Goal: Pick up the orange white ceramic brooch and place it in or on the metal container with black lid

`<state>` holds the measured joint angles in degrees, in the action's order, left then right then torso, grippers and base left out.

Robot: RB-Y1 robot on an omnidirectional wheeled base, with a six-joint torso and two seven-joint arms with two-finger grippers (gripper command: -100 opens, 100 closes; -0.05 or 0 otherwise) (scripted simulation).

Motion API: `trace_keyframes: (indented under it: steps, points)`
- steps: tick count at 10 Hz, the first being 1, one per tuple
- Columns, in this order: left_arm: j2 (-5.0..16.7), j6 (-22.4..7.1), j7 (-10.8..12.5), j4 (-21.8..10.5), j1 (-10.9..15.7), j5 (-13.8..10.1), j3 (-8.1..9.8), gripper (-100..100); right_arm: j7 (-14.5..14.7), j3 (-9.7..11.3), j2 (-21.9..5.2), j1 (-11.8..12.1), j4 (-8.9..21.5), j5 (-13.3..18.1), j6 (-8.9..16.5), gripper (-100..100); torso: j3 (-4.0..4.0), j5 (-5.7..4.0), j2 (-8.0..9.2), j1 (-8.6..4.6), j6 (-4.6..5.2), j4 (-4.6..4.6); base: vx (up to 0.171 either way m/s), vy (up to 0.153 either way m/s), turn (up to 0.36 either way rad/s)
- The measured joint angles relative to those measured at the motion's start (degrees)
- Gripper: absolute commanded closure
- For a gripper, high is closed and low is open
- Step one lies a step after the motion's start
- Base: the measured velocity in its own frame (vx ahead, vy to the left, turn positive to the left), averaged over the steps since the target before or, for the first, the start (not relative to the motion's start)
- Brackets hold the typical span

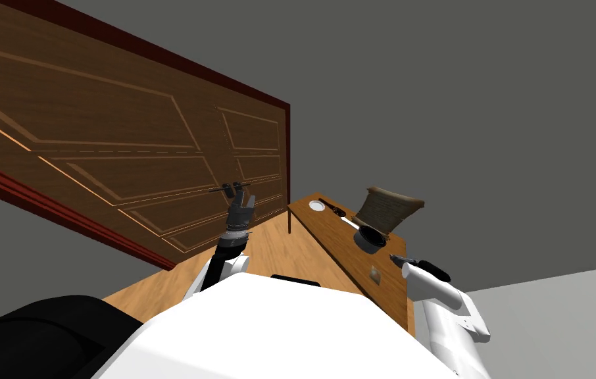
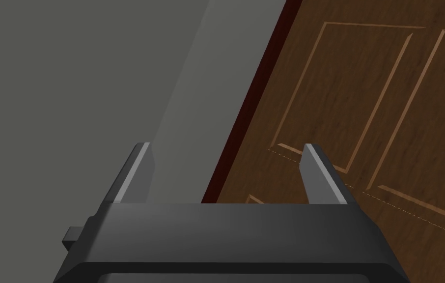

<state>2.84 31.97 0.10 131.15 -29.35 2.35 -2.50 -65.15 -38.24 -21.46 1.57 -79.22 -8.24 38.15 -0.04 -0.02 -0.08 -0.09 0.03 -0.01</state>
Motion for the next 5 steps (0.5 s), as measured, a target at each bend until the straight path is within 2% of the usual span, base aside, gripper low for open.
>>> trace_keyframes:
  steps: [1, 2, 3, 4, 5]
  points:
    - [0.0, 0.0, 0.0, 0.0, 0.0, 0.0, 0.0, 0, -0.9, -0.7, 0.2, 0.0, 0.6, 0.1, 1.2, -100, 0.0, -0.01, 0.0, 0.0, 0.02, 0.0, 0.014, -0.015, 0.131]
    - [0.0, 0.0, 0.0, 0.0, 0.0, 0.0, 0.0, 0, -1.9, -1.9, -0.5, -0.5, 2.6, -0.3, 2.6, -100, -0.01, 0.0, -0.02, -0.03, 0.01, 0.0, 0.016, -0.017, 0.063]
    - [0.0, 0.0, 0.0, 0.0, 0.0, 0.0, 0.0, 0, -2.8, -2.6, -0.1, -0.3, 3.0, -0.1, 4.0, -100, -0.01, -0.01, -0.02, -0.01, 0.03, -0.01, 0.007, -0.006, -0.011]
    - [0.0, 0.0, 0.0, 0.0, 0.0, 0.0, 0.0, 0, -3.1, -2.8, -0.3, -0.7, 3.9, 0.0, 4.6, -100, 0.0, 0.0, 0.0, 0.02, 0.03, 0.0, 0.014, -0.004, 0.096]
    - [0.0, 0.0, 0.0, 0.0, 0.0, 0.0, 0.0, 0, -4.0, -3.8, -0.6, -1.2, 5.8, 0.0, 5.4, -100, -0.01, 0.0, -0.02, 0.02, 0.01, -0.01, 0.016, -0.011, 0.097]
